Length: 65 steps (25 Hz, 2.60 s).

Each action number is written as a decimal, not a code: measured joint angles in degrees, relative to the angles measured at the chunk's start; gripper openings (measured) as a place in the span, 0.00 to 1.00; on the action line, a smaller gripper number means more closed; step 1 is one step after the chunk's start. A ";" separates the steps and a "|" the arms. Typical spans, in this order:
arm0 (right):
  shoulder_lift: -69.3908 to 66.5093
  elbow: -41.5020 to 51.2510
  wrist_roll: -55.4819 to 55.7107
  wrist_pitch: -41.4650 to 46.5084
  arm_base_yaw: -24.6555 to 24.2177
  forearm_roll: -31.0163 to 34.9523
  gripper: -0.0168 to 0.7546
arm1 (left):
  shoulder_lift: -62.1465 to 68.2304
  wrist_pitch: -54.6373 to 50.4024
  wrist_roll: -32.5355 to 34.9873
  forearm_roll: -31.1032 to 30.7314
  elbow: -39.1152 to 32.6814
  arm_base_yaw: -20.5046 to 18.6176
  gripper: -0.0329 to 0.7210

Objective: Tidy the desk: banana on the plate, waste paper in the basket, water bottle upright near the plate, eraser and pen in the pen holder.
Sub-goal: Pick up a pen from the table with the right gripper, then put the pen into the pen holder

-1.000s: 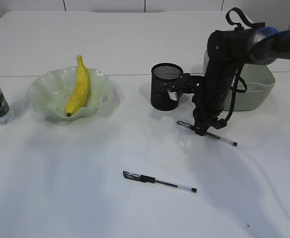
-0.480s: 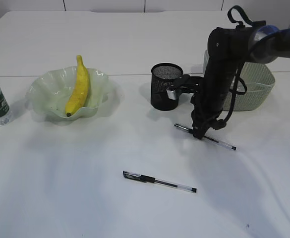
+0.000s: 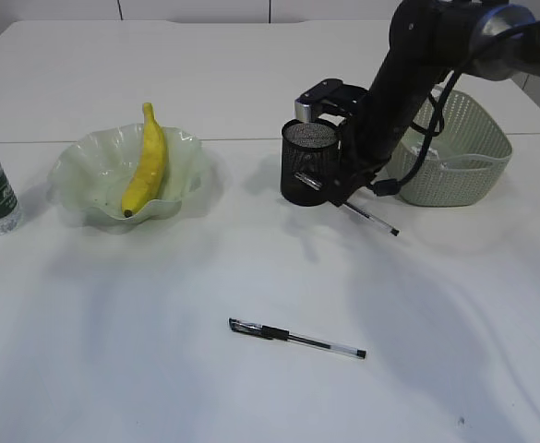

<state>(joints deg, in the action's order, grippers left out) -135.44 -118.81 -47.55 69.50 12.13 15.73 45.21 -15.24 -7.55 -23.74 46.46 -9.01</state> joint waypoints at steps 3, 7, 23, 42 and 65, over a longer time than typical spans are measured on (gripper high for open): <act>0.00 -2.10 0.00 0.08 0.00 3.01 0.10 | 0.00 0.00 0.00 0.00 0.00 0.00 0.73; 0.00 -4.36 0.00 0.35 0.00 7.34 0.10 | 0.00 0.00 0.00 0.00 0.00 0.00 0.73; 0.00 -14.20 0.00 0.60 0.00 14.79 0.10 | 0.00 0.00 0.00 0.00 0.00 0.00 0.73; 0.00 -14.20 -1.51 -22.80 0.00 19.73 0.10 | 0.00 0.00 0.00 0.00 0.00 0.00 0.73; -2.97 -14.09 -10.52 -38.09 -0.22 33.19 0.10 | 0.00 0.10 0.00 -0.92 0.00 0.00 0.73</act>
<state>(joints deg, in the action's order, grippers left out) -138.41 -132.90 -58.07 31.40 11.91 48.92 45.21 -15.14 -7.55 -24.66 46.46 -9.01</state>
